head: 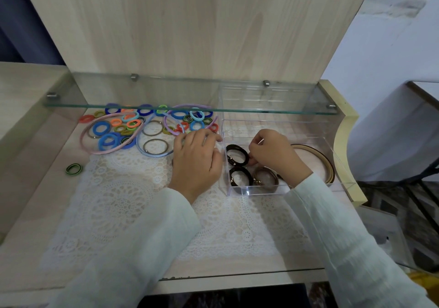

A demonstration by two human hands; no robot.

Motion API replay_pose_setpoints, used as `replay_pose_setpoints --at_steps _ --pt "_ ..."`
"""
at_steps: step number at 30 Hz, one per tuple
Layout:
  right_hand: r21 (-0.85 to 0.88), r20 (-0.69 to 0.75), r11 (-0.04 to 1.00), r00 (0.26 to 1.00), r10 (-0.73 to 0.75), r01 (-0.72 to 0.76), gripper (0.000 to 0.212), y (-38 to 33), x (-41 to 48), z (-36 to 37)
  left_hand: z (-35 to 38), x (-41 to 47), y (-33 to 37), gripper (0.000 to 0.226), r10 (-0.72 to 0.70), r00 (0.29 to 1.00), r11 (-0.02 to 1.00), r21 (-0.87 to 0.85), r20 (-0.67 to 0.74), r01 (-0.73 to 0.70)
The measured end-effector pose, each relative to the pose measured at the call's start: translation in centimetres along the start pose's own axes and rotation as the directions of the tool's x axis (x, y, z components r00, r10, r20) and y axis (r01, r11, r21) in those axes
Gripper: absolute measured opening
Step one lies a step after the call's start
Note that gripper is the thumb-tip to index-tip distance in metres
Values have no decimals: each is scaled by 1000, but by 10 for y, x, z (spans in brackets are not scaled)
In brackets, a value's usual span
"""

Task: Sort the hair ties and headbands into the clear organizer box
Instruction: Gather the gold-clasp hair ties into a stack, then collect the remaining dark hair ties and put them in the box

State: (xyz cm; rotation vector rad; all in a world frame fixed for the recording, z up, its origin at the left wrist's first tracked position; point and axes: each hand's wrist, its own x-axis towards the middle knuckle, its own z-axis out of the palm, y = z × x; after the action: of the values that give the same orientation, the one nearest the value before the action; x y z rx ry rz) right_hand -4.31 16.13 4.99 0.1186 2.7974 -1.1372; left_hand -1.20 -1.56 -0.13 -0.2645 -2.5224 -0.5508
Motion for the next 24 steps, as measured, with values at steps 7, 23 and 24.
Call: replay_pose_setpoints --at_steps 7,23,24 --pt "-165 -93 985 994 -55 39 15 -2 4 -1 3 0 -1 35 -18 1000 1000 21 0 18" --pt "-246 -49 965 994 -101 86 33 3 0 -9 4 -1 -2 36 -14 1000 1000 16 -4 14" --pt "-258 -50 962 993 -106 90 33 6 0 -13 4 -1 -2 36 -14 1000 1000 16 -6 14"
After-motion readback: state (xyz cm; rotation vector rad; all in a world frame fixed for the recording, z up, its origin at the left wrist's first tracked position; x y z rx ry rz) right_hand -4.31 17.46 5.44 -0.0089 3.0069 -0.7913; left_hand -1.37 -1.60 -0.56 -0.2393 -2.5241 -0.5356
